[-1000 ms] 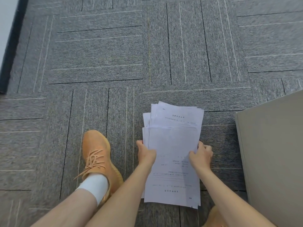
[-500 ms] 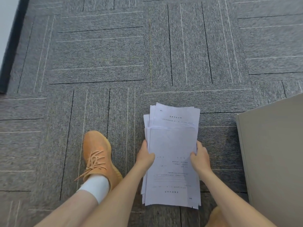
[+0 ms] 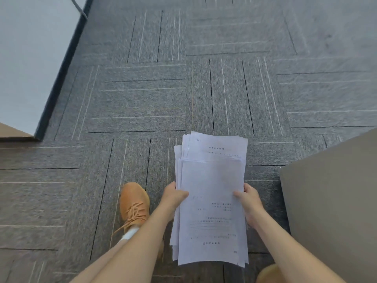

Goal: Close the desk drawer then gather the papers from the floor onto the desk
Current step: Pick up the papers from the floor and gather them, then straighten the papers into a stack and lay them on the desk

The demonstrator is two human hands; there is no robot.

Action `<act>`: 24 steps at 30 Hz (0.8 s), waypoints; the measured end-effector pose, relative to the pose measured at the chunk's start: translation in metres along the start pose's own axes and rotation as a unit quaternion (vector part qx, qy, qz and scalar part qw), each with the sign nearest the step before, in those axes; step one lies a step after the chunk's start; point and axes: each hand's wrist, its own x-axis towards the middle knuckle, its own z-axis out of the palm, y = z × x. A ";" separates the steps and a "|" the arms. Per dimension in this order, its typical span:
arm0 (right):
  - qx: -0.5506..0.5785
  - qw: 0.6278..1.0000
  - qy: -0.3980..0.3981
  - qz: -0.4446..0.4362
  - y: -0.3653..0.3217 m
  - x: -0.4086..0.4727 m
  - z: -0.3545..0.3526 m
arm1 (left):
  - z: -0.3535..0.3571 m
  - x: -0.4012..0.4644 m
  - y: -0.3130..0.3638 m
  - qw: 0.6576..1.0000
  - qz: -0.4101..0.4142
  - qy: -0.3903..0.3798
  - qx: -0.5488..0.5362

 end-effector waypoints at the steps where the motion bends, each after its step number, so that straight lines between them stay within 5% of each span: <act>1: -0.009 1.000 -0.004 -0.022 -0.017 -0.014 -0.002 | -0.005 -0.014 0.017 1.000 0.016 -0.007 -0.001; 9: -0.009 0.971 0.030 -0.238 -0.160 -0.183 -0.049 | -0.048 -0.187 0.159 0.974 0.211 -0.067 0.044; 15: 0.027 0.929 0.089 -0.358 -0.237 -0.365 -0.124 | -0.066 -0.352 0.246 0.917 0.380 -0.095 0.072; 24: 0.114 0.827 0.208 -0.509 -0.221 -0.657 -0.259 | -0.013 -0.635 0.276 0.807 0.557 -0.195 -0.021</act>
